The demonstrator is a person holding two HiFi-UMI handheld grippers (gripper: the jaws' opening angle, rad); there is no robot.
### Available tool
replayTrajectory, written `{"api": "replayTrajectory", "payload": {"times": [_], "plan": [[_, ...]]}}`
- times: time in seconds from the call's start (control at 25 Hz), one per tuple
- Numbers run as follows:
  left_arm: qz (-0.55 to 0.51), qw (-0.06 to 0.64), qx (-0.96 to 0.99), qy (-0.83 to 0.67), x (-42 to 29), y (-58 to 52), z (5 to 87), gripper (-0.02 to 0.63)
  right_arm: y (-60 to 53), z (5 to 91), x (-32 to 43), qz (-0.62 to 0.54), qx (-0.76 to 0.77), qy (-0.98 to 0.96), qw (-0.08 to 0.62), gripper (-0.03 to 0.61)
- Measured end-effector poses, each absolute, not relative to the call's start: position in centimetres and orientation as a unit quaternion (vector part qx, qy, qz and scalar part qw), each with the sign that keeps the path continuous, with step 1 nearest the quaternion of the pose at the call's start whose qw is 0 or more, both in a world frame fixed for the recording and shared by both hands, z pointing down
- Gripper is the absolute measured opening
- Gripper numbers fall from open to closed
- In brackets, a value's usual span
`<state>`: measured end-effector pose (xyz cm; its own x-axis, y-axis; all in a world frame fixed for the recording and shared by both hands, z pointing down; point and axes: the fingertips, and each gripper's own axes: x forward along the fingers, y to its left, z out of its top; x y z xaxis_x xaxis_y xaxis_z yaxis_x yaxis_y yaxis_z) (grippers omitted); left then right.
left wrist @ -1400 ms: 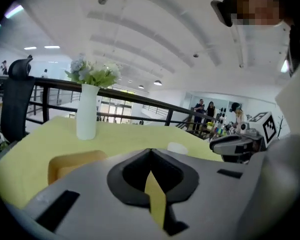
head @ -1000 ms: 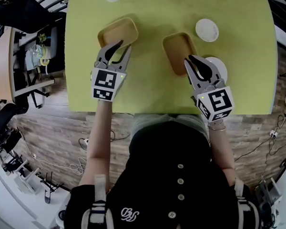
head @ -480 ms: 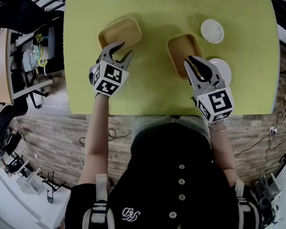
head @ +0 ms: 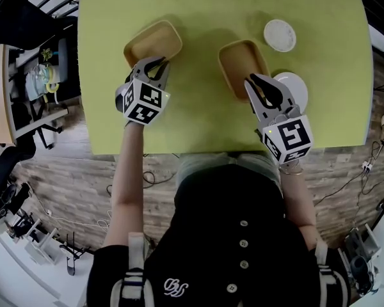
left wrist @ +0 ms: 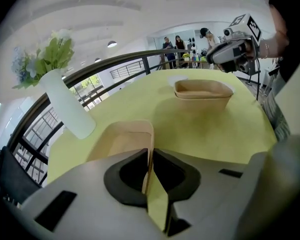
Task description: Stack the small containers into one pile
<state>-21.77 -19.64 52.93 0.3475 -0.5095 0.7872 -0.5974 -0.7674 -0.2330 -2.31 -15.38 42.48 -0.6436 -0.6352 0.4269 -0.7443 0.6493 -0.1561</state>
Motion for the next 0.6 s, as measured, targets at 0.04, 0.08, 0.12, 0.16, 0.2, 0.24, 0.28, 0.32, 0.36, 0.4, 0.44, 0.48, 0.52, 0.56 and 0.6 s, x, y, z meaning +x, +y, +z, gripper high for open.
{"api": "replayTrajectory", "payload": {"times": [0.04, 0.08, 0.12, 0.16, 0.2, 0.24, 0.28, 0.32, 0.36, 0.4, 0.44, 0.48, 0.52, 0.56, 0.6], "plan": [[0.466, 0.042, 0.817, -0.336, -21.8, -19.6, 52.9, 0.039, -15.3, 42.5, -2.2, 0.161, 0.387, -0.892, 0.170, 0.058], [0.472, 0.035, 0.815, -0.334, -21.7, -19.6, 52.9, 0.031, -15.2, 42.5, -2.1, 0.162, 0.388, -0.891, 0.170, 0.058], [0.475, 0.029, 0.814, -0.333, -21.7, -19.6, 52.7, 0.031, -15.2, 42.5, -2.0, 0.162, 0.389, -0.891, 0.170, 0.058], [0.474, 0.025, 0.815, -0.333, -21.7, -19.6, 52.5, 0.031, -15.2, 42.5, -1.9, 0.162, 0.390, -0.890, 0.169, 0.058], [0.472, 0.023, 0.816, -0.334, -21.6, -19.6, 52.3, 0.031, -15.2, 42.5, -1.8, 0.162, 0.391, -0.890, 0.169, 0.058], [0.469, 0.021, 0.817, -0.335, -21.5, -19.6, 52.0, 0.031, -15.1, 42.5, -1.8, 0.162, 0.391, -0.890, 0.168, 0.058], [0.467, 0.018, 0.818, -0.335, -21.3, -19.5, 51.8, 0.031, -15.0, 42.5, -1.6, 0.163, 0.392, -0.890, 0.167, 0.057], [0.465, 0.014, 0.819, -0.336, -21.1, -19.4, 51.5, 0.031, -14.8, 42.4, -1.5, 0.163, 0.392, -0.890, 0.166, 0.057], [0.463, 0.010, 0.820, -0.335, -20.8, -19.1, 51.1, 0.030, -14.6, 42.2, -1.3, 0.162, 0.392, -0.890, 0.165, 0.057], [0.462, 0.005, 0.822, -0.335, -20.4, -18.9, 50.7, 0.030, -14.4, 42.0, -1.1, 0.161, 0.393, -0.891, 0.163, 0.055], [0.460, 0.001, 0.823, -0.334, -20.1, -18.7, 50.3, 0.031, -14.2, 41.8, -1.0, 0.159, 0.393, -0.891, 0.162, 0.055], [0.458, -0.004, 0.824, -0.334, -19.8, -18.6, 49.9, 0.031, -14.0, 41.6, -0.9, 0.157, 0.394, -0.891, 0.161, 0.055], [0.456, -0.009, 0.825, -0.334, -19.7, -18.5, 49.6, 0.031, -13.9, 41.6, -0.9, 0.155, 0.395, -0.891, 0.159, 0.055], [0.454, -0.015, 0.826, -0.334, -19.5, -18.4, 49.3, 0.031, -13.8, 41.5, -0.9, 0.153, 0.396, -0.891, 0.158, 0.054], [0.452, -0.022, 0.827, -0.334, -19.4, -18.4, 48.9, 0.031, -13.7, 41.5, -0.9, 0.152, 0.397, -0.892, 0.156, 0.054]]}}
